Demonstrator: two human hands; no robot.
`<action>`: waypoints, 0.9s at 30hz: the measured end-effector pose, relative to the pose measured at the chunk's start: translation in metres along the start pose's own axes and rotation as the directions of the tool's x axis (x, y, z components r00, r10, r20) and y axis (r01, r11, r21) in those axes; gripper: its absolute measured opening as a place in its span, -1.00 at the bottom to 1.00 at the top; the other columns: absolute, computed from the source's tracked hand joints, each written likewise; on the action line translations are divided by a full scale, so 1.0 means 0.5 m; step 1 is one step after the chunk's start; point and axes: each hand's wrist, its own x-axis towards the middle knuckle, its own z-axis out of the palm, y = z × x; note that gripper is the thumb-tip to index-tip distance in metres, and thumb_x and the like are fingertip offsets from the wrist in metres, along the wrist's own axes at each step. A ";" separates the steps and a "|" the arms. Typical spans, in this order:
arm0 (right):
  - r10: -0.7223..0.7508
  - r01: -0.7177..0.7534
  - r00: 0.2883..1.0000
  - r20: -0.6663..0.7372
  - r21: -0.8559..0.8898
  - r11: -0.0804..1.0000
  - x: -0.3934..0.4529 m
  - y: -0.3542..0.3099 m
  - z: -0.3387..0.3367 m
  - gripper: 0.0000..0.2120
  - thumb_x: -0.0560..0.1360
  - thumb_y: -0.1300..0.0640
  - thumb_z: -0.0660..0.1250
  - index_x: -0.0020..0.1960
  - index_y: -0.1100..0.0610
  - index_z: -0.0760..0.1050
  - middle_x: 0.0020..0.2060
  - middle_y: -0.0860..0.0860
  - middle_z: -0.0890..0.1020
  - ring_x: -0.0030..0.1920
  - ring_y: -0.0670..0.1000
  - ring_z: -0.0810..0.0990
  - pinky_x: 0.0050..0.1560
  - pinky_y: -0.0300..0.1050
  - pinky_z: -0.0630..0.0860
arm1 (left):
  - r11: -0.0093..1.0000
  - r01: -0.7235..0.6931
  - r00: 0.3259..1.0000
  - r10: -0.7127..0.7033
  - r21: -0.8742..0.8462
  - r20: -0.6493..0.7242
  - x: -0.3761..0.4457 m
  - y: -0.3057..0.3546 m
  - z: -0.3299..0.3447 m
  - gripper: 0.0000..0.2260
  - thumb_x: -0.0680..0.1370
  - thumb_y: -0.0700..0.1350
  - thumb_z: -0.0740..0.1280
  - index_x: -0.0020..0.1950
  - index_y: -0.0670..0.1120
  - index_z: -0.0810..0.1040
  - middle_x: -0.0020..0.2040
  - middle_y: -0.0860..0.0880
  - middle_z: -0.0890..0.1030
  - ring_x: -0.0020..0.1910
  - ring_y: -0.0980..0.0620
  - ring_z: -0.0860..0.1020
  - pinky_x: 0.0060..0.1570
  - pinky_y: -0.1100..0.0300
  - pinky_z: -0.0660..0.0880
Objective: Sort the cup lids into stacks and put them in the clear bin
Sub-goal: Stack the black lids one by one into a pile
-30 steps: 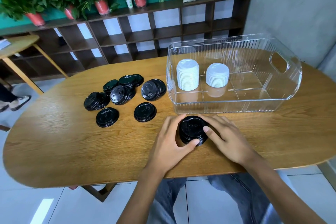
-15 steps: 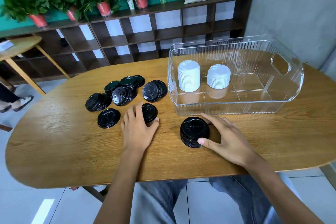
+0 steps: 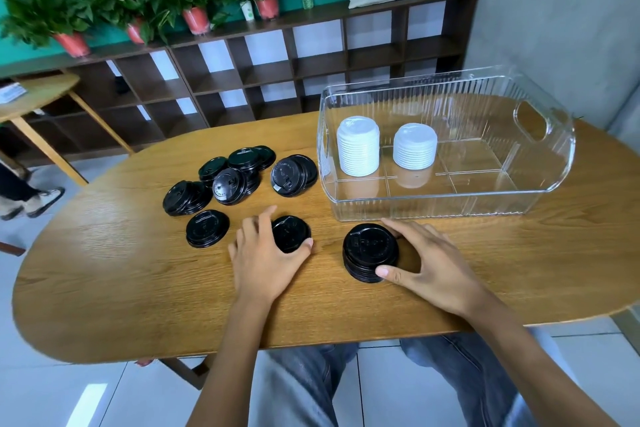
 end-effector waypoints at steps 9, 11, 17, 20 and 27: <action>-0.001 0.001 1.000 0.003 -0.003 1.000 0.000 0.001 0.000 -0.16 0.34 -0.53 0.18 0.53 -0.21 0.22 0.35 -0.31 0.42 0.36 -0.20 0.31 0.37 -0.11 0.20 | 0.996 0.012 0.999 -0.009 -0.090 0.032 -0.005 0.000 -0.008 -0.08 0.30 0.54 0.30 0.55 0.14 0.22 0.31 -0.01 0.44 0.35 -0.07 0.42 0.40 -0.14 0.28; -0.001 0.001 1.000 0.001 -0.001 1.000 0.000 0.002 0.000 -0.16 0.33 -0.53 0.18 0.53 -0.21 0.22 0.34 -0.32 0.42 0.36 -0.21 0.31 0.36 -0.13 0.19 | 0.986 -0.025 0.998 0.034 -0.162 0.055 -0.004 -0.003 -0.011 -0.13 0.32 0.49 0.24 0.57 0.17 0.19 0.30 0.08 0.44 0.37 -0.02 0.41 0.46 -0.16 0.24; 0.000 0.000 1.000 0.001 -0.005 1.000 0.001 0.003 0.001 -0.17 0.35 -0.52 0.20 0.53 -0.21 0.23 0.33 -0.33 0.41 0.37 -0.21 0.30 0.37 -0.12 0.19 | 0.969 -0.058 0.993 0.081 -0.239 0.091 -0.004 -0.015 -0.009 -0.16 0.35 0.29 0.46 0.56 0.26 0.15 0.22 0.21 0.42 0.27 0.19 0.32 0.52 -0.17 0.18; -0.003 0.003 1.000 0.000 -0.011 1.000 0.002 0.003 0.002 -0.18 0.35 -0.51 0.20 0.53 -0.20 0.24 0.30 -0.35 0.41 0.35 -0.20 0.32 0.36 -0.13 0.20 | 0.980 -0.046 0.993 0.066 -0.193 0.100 -0.001 -0.007 -0.011 0.01 0.22 0.59 0.30 0.58 0.20 0.16 0.19 0.14 0.40 0.26 0.13 0.36 0.44 -0.04 0.24; -0.005 0.005 1.000 0.000 -0.003 1.000 0.002 0.005 0.002 -0.19 0.36 -0.51 0.20 0.52 -0.20 0.25 0.30 -0.32 0.44 0.35 -0.19 0.34 0.40 -0.08 0.22 | 0.935 -0.077 0.965 0.157 -0.345 0.210 -0.006 -0.022 -0.019 -0.20 0.32 0.14 0.41 0.50 0.40 0.14 0.28 0.47 0.43 0.30 0.38 0.20 0.59 -0.10 -0.11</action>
